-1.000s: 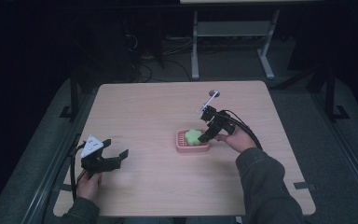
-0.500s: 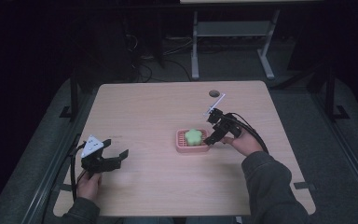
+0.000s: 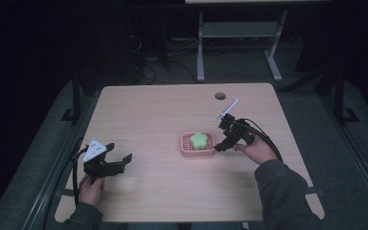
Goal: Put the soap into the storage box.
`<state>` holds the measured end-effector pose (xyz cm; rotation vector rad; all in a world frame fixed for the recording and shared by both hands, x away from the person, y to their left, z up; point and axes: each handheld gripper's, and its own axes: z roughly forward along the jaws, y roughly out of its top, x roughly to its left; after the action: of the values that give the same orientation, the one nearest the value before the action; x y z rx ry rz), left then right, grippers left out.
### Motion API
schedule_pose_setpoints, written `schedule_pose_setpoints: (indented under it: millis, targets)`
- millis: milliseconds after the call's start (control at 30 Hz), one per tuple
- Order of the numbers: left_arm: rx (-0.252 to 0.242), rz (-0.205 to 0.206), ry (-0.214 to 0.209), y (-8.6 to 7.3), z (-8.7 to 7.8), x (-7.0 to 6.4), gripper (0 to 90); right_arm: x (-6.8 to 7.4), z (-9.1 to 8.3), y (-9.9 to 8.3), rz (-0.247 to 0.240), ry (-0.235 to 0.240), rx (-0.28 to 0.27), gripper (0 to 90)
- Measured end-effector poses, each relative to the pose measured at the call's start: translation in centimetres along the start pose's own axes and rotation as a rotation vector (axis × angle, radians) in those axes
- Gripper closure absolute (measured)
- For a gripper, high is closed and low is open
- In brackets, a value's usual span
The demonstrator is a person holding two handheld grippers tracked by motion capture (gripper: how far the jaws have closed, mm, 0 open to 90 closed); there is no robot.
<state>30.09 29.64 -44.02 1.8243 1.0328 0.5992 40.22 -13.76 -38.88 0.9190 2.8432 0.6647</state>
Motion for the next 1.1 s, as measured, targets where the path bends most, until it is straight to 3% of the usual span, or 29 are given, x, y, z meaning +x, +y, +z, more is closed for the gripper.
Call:
schedule_pose_setpoints:
  millis: [533, 1100]
  targets:
    - [0.005, 0.004, 0.001, 0.0, 0.0, 0.0, 14.1, -0.1, -0.3, -2.9, 0.038, -0.001, 0.014, 22.9]
    - [0.007, 0.002, 0.0, 0.0, 0.0, 0.0, 14.1, -0.1, -0.8, -5.9, 0.07, -0.018, -0.01, 22.9]
